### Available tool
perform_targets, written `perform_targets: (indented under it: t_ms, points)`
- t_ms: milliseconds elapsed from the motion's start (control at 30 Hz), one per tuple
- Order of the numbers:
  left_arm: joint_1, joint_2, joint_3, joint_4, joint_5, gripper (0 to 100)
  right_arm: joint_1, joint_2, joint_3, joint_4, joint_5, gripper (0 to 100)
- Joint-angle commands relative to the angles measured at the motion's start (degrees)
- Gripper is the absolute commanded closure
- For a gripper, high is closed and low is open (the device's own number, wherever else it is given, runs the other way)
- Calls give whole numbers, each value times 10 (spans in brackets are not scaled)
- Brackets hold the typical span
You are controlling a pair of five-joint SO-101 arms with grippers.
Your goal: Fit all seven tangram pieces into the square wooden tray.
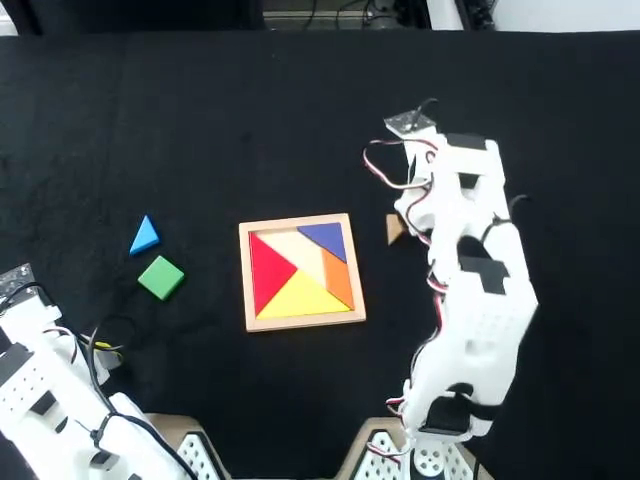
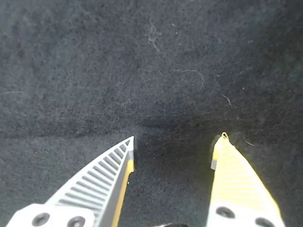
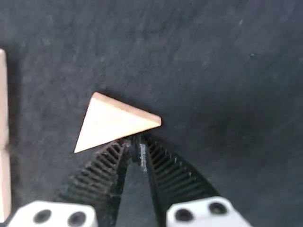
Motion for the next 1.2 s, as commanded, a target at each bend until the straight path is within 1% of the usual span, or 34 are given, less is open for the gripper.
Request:
perform_targets:
  t_ms: [0, 167, 333, 467, 567, 667, 767, 833, 867, 933, 1000, 1100, 1167]
  points:
    - [1, -5, -3, -10, -4, 733, -1, 18, -99, 18, -9, 987]
    - [1, -5, -3, -10, -4, 733, -29, 36, -145, 23, -6, 987]
    - [1, -5, -3, -10, -4, 733, -69, 47, -144, 22, -5, 987]
    - [1, -5, -3, -10, -4, 733, -77, 44, -148, 25, -5, 987]
    - [1, -5, -3, -10, -4, 733, -61, 22, -183, 61, -7, 987]
    - [1, -5, -3, -10, -4, 733, -48, -11, -214, 120, -9, 987]
    - [2, -5, -3, -10, -4, 733, -73, -27, -192, 171, -9, 986]
    - [2, -5, -3, -10, -4, 733, -95, -28, -160, 178, -11, 982]
    - [2, -5, -3, -10, -4, 733, -104, -29, -147, 172, -26, 980]
    - [2, -5, -3, -10, -4, 733, -110, -29, -134, 156, -90, 931]
    - [2, -5, -3, -10, -4, 733, -113, -29, -132, 153, -129, 864]
    - [2, -5, -3, -10, -4, 733, -124, -33, -130, 158, -135, 810]
    - [1, -5, -3, -10, -4, 733, -129, -40, -119, 154, -136, 809]
